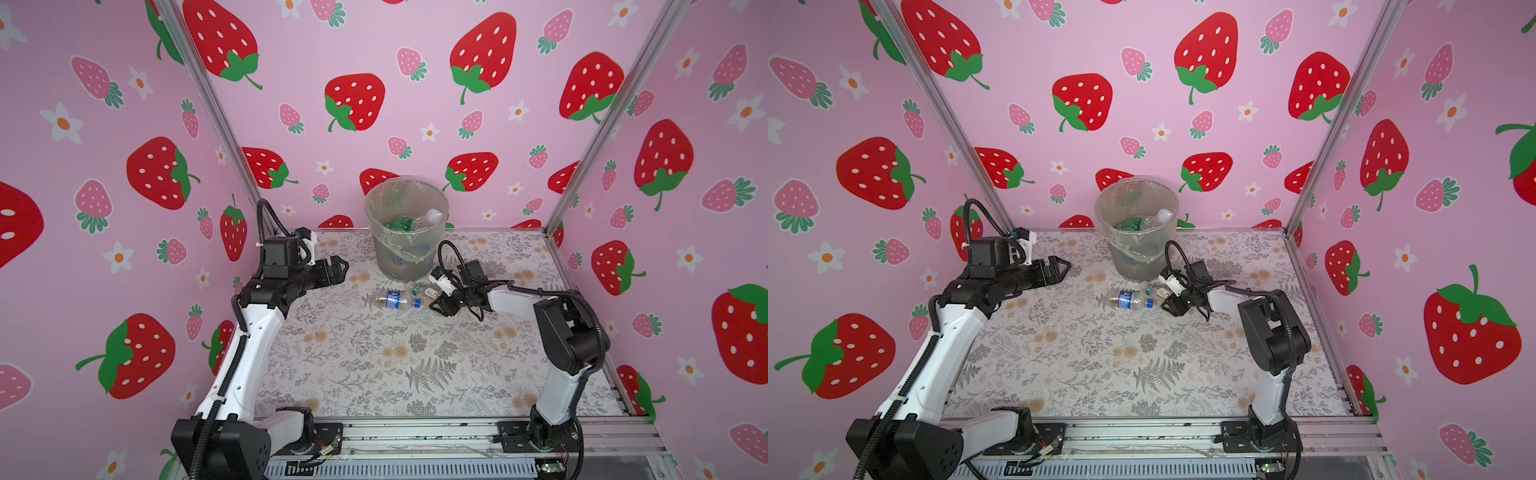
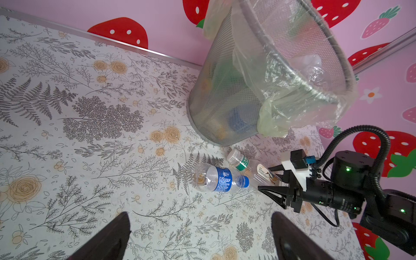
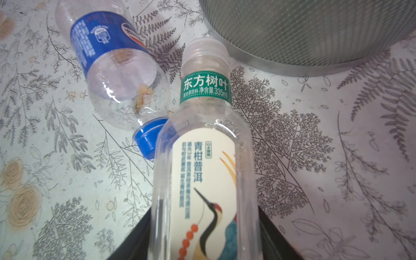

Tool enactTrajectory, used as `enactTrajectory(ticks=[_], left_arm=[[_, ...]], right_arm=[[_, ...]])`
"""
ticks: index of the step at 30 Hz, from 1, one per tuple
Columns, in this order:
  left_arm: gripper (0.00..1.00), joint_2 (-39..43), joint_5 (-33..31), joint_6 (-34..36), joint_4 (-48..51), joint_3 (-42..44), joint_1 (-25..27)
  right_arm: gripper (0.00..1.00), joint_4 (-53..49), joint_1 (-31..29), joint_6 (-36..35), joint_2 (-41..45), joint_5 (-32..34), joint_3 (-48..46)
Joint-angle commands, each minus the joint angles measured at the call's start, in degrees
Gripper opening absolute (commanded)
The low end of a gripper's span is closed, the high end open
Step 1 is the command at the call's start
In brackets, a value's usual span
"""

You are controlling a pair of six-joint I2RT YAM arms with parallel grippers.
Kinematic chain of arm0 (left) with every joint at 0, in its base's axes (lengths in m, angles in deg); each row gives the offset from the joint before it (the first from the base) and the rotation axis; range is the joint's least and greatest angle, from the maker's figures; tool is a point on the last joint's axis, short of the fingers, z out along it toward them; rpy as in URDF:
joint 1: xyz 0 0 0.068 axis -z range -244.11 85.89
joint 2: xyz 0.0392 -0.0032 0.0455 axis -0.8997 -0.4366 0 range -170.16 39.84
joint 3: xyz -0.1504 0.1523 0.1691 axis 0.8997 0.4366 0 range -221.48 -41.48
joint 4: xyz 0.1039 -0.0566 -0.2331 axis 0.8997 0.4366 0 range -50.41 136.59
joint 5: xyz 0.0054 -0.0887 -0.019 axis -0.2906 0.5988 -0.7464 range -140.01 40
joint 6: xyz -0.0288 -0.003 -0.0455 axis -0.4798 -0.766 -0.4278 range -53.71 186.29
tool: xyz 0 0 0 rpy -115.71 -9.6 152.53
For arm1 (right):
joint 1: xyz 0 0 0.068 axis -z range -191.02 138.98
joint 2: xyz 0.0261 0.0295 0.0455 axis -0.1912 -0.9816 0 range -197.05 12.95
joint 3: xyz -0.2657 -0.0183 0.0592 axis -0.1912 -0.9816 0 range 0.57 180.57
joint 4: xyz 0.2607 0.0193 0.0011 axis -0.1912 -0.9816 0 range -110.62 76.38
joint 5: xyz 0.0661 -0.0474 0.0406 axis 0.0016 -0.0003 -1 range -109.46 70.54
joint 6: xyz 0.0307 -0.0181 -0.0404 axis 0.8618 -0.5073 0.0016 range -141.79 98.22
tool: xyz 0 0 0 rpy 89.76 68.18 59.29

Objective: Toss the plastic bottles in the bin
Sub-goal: 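Lower the right gripper over the bird-label bottle's body and close it, then lift the bird-label bottle with the right gripper and raise it upright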

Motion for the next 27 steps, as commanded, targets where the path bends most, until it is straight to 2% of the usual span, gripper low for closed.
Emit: enactTrajectory(ticks=[1,5,16,27], left_arm=[[0.99,0.4,0.3,0.2,-0.1,-0.1,-0.3],[0.99,0.7,-0.4,0.4,-0.1,-0.1,-0.3],[0.99,0.5,-0.3,0.5,0.2,-0.2,-0.3],[0.99,0.4,-0.5,0.5,0.2,-0.2,-0.3]], right_arm=[[0.58,-0.9,-0.3,0.4,2.6,-0.4,-0.9],[0.58,-0.3,-0.3,1.5,4.4,-0.2,-2.2],[0.58,0.4,-0.3,3.8,10.6,5.4,-7.4],[0.58,4.5,-0.1,11.1,19.1,8.7,-16.2]])
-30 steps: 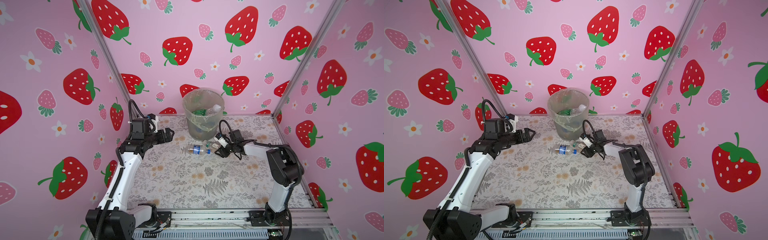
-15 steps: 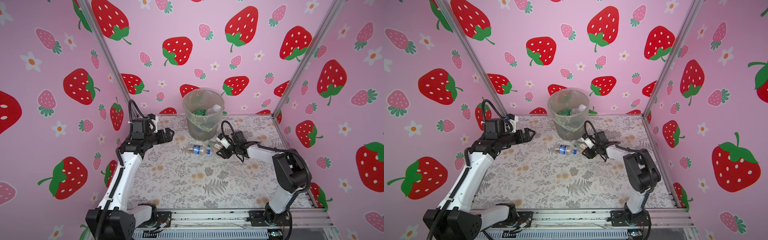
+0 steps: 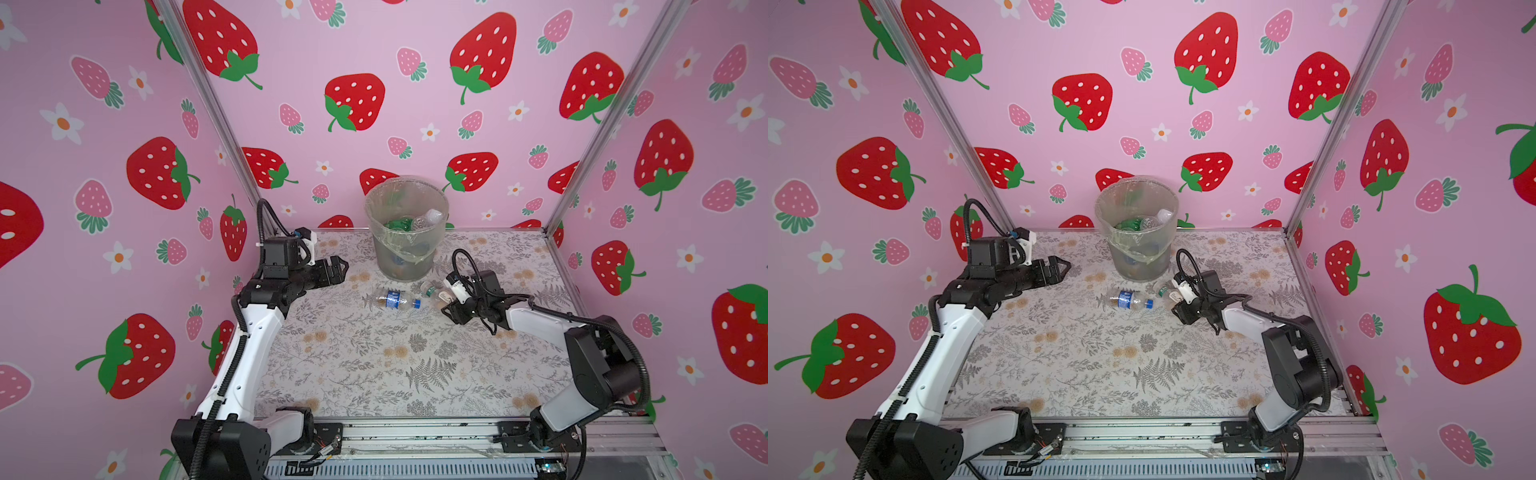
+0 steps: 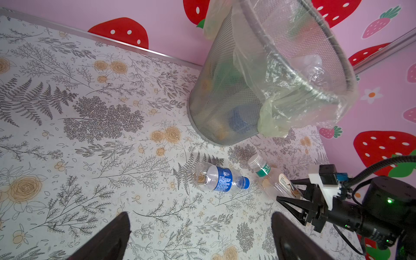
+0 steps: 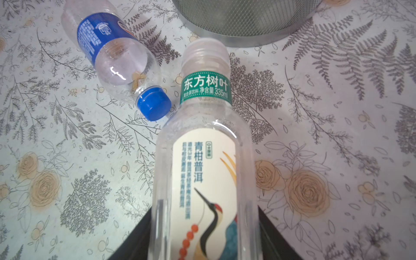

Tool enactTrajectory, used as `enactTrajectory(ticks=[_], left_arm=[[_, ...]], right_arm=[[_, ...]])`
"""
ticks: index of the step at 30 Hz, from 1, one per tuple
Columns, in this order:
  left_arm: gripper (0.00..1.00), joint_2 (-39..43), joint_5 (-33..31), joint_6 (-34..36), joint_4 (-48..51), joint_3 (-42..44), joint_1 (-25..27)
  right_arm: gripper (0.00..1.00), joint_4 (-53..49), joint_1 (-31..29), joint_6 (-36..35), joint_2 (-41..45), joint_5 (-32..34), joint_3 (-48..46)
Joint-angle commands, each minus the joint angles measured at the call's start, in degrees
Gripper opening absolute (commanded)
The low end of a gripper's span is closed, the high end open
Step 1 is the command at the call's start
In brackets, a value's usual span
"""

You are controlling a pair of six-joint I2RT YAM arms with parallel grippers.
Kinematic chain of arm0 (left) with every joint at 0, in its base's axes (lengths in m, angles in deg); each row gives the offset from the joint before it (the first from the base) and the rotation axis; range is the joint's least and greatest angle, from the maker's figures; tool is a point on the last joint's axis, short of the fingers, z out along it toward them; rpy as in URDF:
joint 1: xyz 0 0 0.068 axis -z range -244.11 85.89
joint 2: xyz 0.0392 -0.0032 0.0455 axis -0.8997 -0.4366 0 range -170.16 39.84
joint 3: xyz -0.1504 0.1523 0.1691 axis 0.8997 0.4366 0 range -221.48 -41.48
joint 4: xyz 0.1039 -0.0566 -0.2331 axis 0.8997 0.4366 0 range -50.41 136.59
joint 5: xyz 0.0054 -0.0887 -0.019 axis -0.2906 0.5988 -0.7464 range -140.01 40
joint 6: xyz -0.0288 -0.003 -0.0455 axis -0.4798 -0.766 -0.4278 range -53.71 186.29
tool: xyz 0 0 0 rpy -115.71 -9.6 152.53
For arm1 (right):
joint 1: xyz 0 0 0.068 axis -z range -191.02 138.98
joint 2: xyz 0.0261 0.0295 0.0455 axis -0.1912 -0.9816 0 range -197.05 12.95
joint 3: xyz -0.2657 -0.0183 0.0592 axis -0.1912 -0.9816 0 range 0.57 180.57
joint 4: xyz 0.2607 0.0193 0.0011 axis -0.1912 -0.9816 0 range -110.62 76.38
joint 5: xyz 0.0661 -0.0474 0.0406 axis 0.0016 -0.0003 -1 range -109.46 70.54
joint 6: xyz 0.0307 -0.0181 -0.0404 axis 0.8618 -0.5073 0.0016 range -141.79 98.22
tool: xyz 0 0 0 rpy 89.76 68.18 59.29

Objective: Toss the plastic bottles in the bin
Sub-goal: 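Lift the bird-label bottle with the right gripper and raise it upright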

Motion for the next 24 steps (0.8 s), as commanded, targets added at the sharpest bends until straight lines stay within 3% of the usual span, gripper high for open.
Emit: enactTrajectory(ticks=[1,21,24], left_arm=[[0.99,0.3,-0.4,0.5,0.1,-0.2,-0.3],[0.99,0.2,-1.8,0.5,0.2,-0.2,-1.1],[0.99,-0.1,-2.3,0.3,0.4,-0.3,-1.2]], right_arm=[[0.58,2.5,-0.1,3.4,3.8,1.6,-2.6],[0.58,3.8,0.3,6.9,27.2,10.9,-8.4],[0.58,4.0,0.3,10.1,29.4,12.1,-7.9]])
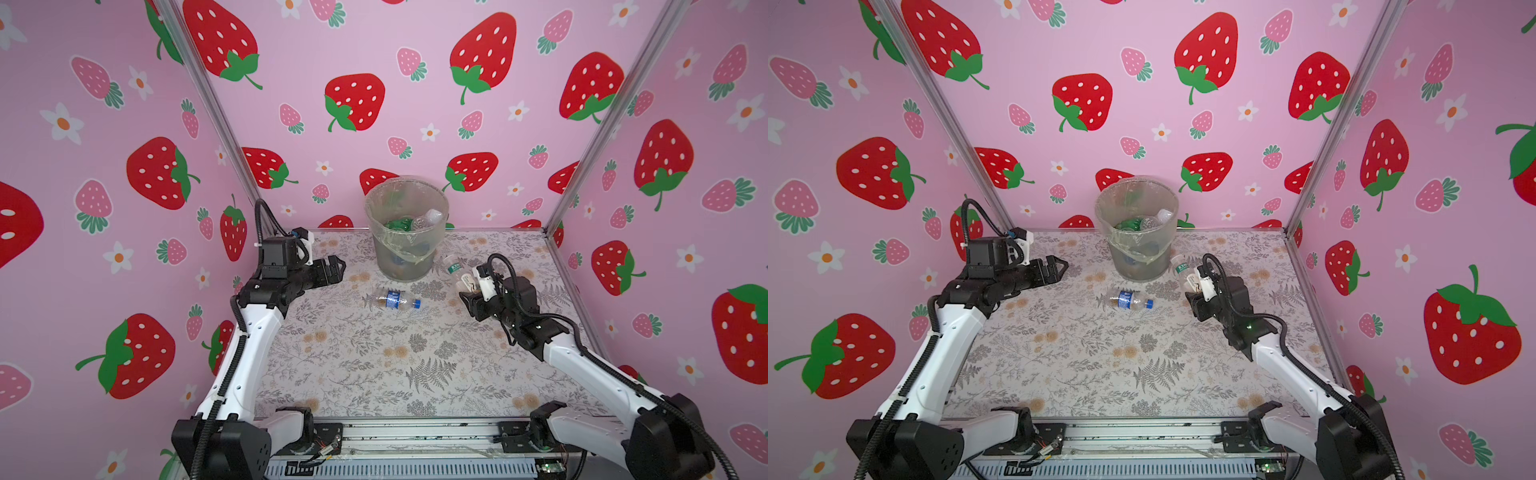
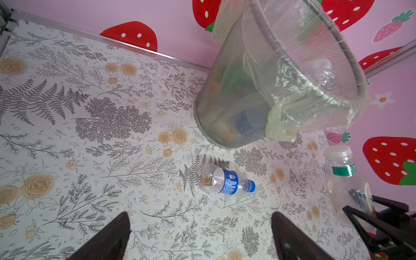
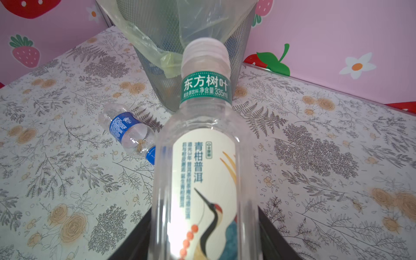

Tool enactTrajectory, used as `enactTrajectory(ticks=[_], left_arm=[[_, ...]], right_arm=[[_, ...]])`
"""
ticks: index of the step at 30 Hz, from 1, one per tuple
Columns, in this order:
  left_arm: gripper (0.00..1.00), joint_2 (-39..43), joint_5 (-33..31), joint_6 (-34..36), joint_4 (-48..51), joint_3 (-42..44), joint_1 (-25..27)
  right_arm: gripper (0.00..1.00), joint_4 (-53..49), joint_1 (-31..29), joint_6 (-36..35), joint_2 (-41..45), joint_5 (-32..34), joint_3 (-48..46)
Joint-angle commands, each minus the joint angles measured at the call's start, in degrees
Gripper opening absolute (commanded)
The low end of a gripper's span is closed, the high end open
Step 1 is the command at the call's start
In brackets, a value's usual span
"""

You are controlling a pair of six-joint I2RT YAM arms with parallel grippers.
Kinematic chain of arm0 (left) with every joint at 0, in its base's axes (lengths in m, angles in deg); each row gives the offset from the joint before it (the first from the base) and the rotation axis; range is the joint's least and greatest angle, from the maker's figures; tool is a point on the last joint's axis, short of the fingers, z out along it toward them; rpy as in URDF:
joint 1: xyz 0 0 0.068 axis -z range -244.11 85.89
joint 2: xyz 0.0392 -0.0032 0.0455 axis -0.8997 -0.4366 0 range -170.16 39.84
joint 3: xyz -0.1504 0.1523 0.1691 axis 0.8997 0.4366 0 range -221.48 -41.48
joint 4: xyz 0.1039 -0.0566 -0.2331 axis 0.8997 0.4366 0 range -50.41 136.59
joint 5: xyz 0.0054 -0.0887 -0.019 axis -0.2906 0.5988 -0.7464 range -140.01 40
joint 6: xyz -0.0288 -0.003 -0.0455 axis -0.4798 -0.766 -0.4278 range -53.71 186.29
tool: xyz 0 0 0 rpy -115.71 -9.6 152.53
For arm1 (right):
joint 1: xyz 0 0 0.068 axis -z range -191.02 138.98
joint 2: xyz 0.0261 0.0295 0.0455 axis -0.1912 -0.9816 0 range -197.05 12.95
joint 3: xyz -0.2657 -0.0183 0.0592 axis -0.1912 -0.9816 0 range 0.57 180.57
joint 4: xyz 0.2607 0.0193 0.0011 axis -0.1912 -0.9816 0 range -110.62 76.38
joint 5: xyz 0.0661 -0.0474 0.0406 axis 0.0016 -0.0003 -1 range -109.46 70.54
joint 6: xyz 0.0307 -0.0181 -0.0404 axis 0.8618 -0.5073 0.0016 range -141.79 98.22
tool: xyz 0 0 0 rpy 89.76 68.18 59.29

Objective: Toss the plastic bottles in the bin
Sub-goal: 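Lift the bird-label bottle with the right gripper and raise it upright, then carry the bird-label bottle over the bin and open the right gripper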

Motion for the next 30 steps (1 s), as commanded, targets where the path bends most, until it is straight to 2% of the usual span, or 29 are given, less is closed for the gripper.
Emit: enactTrajectory(ticks=[1,11,14,19,30], left_arm=[[0.99,-0.1,-0.8,0.2,0.4,-0.3,-0.6],[0.99,-0.5,-0.1,0.0,0.2,-0.3,-1.0],[0.99,-0.8,0.0,-0.2,0.2,-0.3,-1.3],[0.99,-1.0,0.0,-0.3,0.2,-0.3,-1.5],[0.99,-2.0,0.6,-0.5,0.2,-0.4,-1.8]], right_arm=[[0.58,0.2,0.1,3.3,2.4,1.5,0.5],[0.58,0.8,0.1,5.9,8.9,-2.9,2.0],[0.58,-2.4,0.1,4.3,9.4,-5.5,5.4],[0.58,-5.5,0.1,3.8,9.2,-4.0,9.2],[0.58,-0.6,0.1,3.8,9.8,-2.8,7.7]])
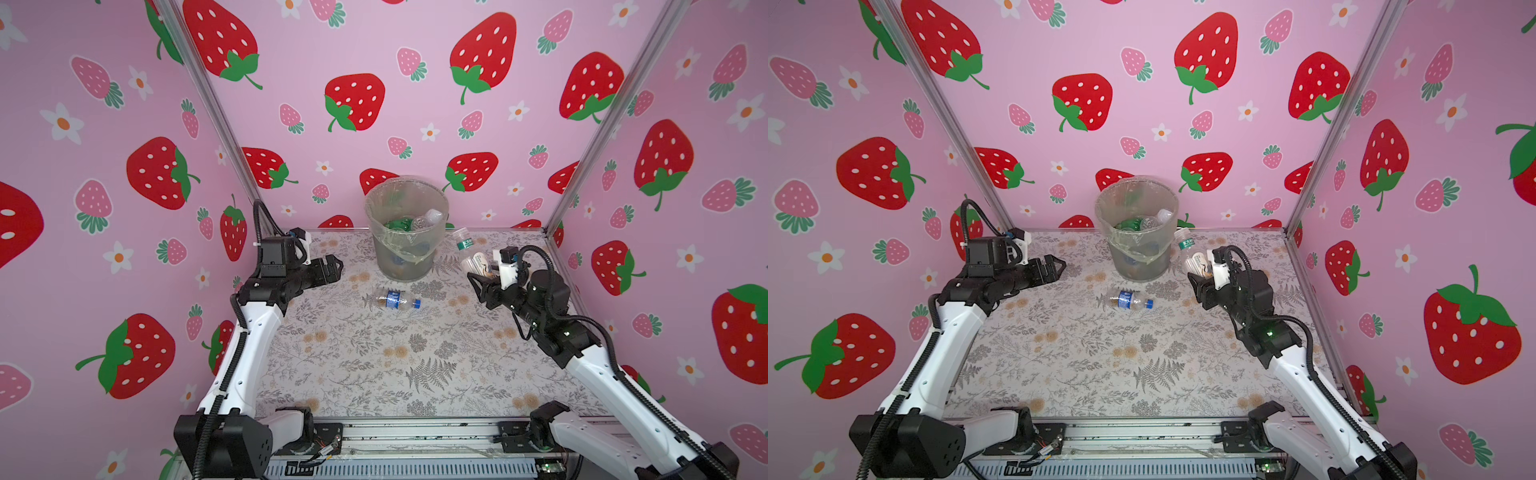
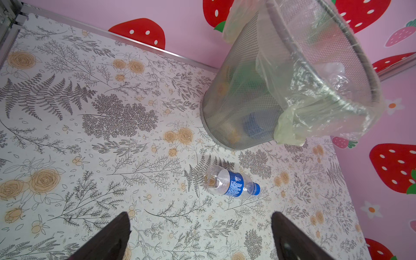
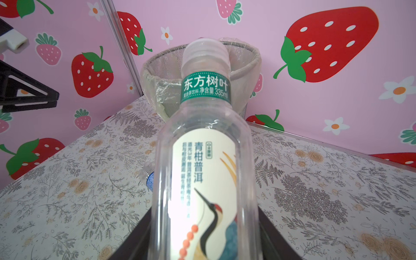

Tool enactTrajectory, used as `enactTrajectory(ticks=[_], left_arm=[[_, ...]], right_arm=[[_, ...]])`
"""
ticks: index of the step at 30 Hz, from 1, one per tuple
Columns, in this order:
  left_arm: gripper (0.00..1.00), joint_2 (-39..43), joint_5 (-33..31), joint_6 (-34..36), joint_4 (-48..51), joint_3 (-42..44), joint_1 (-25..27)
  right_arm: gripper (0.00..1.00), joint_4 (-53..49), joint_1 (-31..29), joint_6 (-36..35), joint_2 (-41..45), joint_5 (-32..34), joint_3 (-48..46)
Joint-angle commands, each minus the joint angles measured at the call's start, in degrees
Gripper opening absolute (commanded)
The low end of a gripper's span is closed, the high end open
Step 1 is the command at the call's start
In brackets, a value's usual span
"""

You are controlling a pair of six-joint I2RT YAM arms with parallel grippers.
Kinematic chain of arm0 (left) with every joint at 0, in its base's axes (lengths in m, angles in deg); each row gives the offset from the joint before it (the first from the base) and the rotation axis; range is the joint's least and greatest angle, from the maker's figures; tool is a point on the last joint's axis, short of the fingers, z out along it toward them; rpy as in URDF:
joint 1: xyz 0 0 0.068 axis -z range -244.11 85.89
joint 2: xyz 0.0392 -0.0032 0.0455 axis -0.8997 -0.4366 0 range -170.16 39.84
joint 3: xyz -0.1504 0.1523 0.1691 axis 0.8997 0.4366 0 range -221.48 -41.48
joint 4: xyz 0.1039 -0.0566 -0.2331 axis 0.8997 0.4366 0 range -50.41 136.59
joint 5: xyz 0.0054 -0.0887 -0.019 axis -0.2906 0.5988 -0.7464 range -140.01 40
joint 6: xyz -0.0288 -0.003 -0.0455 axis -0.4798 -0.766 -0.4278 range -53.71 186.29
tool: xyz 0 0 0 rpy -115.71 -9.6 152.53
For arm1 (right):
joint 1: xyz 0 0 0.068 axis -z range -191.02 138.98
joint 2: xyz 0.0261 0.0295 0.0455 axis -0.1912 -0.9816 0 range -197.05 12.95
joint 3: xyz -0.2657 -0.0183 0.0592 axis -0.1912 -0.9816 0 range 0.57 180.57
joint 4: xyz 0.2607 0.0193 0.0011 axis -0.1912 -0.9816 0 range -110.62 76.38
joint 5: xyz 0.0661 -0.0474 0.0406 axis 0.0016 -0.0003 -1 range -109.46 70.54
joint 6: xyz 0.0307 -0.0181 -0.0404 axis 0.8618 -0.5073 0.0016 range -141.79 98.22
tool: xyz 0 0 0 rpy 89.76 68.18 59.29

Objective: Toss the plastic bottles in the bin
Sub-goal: 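Carry the bird-label bottle over the bin and open the right gripper, then withdraw the right gripper from the bin while the left gripper moves toward the blue-label bottle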

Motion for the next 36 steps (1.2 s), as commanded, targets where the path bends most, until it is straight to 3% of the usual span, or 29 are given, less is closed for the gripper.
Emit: enactTrajectory(ticks=[1,6,9,15,16,17,18,20,23,28,36], left_arm=[[0.99,-0.7,1.1,-0.2,0.1,-0.4,-0.6],[0.99,-0.7,1.8,-0.5,-0.2,-0.3,-1.0],[0.99,-0.7,1.9,-0.6,-0.3,-0.2,-0.9],[0.99,-0.5,0.4,0.0,0.4,-0.5,-1.2],[0.99,-0.4,0.2,0.0,0.3,-0.3,-1.4],[0.99,-0.2,0.1,0.1,0.2,-0.3,-1.4],[0.99,-0.2,0.1,0.1,0.2,-0.3,-1.5],[0.99,-0.1,-0.1,0.2,0.3,-0.4,-1.7],[0.99,0.3,-0.3,0.3,0.5,-0.4,-1.9],[0.99,0.6,0.6,-0.1,0.0,-0.2,-2.3],[0.99,0.5,1.5,-0.6,-0.2,-0.2,-2.4]], right_arm=[[0.58,3.8,0.1,0.1,0.3,-0.1,0.3],[0.57,7.2,0.1,0.3,-5.2,-2.5,6.0],[0.57,8.7,0.0,0.1,-12.6,-3.9,13.1],[0.59,7.5,-0.4,0.2,-35.7,-5.8,37.6],[0.65,5.2,-0.4,0.4,-40.5,-5.8,43.1],[0.87,1.5,-0.4,0.6,-45.1,-6.1,49.8],[1.00,-1.3,-0.4,0.4,-48.5,-7.1,55.0],[0.99,-5.8,-0.5,0.8,-53.8,-8.4,63.3],[0.99,-4.3,-0.5,1.5,-52.6,-7.4,62.1],[0.99,1.3,-0.5,1.7,-43.5,-4.8,49.7],[0.99,1.9,-0.5,2.2,-30.9,-3.2,34.5]])
